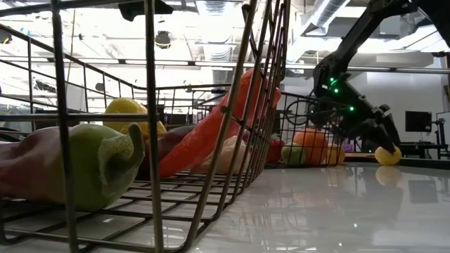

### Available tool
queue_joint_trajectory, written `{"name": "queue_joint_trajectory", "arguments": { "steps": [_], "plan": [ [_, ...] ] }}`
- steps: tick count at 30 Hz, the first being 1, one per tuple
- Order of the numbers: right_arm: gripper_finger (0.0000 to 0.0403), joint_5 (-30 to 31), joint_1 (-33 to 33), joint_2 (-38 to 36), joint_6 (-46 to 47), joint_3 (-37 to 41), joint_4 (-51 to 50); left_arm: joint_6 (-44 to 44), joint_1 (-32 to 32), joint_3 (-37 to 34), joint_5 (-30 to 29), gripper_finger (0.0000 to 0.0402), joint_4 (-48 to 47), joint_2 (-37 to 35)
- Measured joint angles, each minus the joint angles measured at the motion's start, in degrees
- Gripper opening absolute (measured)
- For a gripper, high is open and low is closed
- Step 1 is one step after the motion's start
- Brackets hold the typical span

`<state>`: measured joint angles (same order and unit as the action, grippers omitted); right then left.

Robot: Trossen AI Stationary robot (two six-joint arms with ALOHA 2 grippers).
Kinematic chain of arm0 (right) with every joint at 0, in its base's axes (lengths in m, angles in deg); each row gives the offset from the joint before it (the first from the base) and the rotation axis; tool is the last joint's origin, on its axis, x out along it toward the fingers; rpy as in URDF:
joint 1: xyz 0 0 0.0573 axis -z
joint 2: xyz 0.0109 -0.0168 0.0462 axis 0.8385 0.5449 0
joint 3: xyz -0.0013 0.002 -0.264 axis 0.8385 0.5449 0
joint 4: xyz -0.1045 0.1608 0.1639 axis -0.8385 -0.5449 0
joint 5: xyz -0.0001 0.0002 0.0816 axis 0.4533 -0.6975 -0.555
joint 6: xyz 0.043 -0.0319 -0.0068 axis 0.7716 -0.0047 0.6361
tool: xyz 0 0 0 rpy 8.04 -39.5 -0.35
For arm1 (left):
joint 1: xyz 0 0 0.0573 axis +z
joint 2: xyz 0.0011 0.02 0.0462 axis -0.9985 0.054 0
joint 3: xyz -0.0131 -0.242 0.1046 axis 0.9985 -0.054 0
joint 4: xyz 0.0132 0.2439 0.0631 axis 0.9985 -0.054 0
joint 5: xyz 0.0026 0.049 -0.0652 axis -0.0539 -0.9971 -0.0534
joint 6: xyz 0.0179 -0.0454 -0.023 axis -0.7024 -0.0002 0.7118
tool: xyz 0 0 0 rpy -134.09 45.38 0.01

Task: Sort produce into baskets
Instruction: Put the right yellow lemon into the black wire basket

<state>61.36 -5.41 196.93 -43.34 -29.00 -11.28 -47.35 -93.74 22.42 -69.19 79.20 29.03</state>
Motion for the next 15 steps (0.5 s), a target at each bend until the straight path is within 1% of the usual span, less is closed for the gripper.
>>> {"name": "queue_joint_trajectory", "arguments": {
  "steps": [7, 15],
  "plan": [
    [0.0291, 0.68, -1.18, 0.04, -0.75, 0.50, 4.69, 0.02, 0.00, 0.00, 0.01, 0.0256, 0.00, 0.00],
    [0.0291, -0.03, 1.15, 0.05, 1.40, 0.50, 10.72, 0.01, -0.02, 0.00, 0.08, 0.0256, -0.02, -0.02]
  ]
}}
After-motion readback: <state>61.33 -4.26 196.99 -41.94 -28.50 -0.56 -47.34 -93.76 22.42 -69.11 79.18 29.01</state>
